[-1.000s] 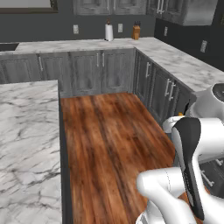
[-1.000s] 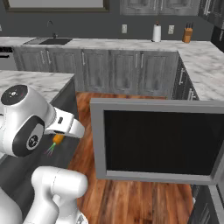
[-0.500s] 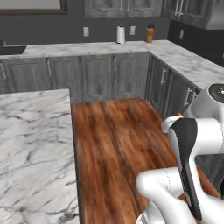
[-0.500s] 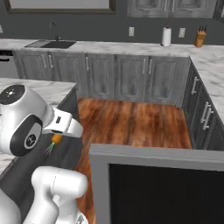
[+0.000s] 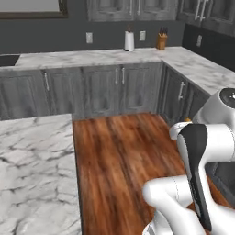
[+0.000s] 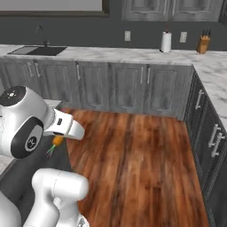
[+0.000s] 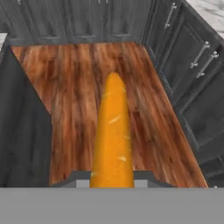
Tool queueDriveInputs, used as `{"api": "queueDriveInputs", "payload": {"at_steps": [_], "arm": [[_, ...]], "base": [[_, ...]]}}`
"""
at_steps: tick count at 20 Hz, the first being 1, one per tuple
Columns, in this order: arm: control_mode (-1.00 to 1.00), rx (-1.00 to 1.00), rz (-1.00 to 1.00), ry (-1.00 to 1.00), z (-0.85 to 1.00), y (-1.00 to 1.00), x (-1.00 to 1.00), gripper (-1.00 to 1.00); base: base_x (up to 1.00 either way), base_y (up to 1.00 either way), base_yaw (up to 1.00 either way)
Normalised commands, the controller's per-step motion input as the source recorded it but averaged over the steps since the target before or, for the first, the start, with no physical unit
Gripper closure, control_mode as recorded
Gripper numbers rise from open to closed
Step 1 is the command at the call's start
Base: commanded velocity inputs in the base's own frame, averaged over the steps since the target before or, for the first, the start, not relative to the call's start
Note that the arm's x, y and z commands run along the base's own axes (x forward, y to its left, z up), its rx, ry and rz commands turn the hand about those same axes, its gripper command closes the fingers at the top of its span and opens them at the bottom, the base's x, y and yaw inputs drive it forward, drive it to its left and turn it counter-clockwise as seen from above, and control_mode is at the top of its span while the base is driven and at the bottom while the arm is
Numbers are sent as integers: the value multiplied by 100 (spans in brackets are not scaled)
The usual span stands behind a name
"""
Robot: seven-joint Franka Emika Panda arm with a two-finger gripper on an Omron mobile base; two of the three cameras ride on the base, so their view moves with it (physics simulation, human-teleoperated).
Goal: Pick the carrot from the microwave and place it on plate located on the counter.
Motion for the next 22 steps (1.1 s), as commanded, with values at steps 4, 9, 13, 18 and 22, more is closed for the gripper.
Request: {"api": "queueDriveInputs", "payload": {"at_steps": [4, 9, 13, 18, 22], "arm": [[100, 0, 0, 0, 0, 0, 0, 100], [100, 0, 0, 0, 0, 0, 0, 100], [100, 0, 0, 0, 0, 0, 0, 100], [100, 0, 0, 0, 0, 0, 0, 100], [100, 0, 0, 0, 0, 0, 0, 100]], "base": [[75, -46, -52], [36, -42, -71], [26, -40, -75], [27, -36, -75], [31, -26, -73]]}}
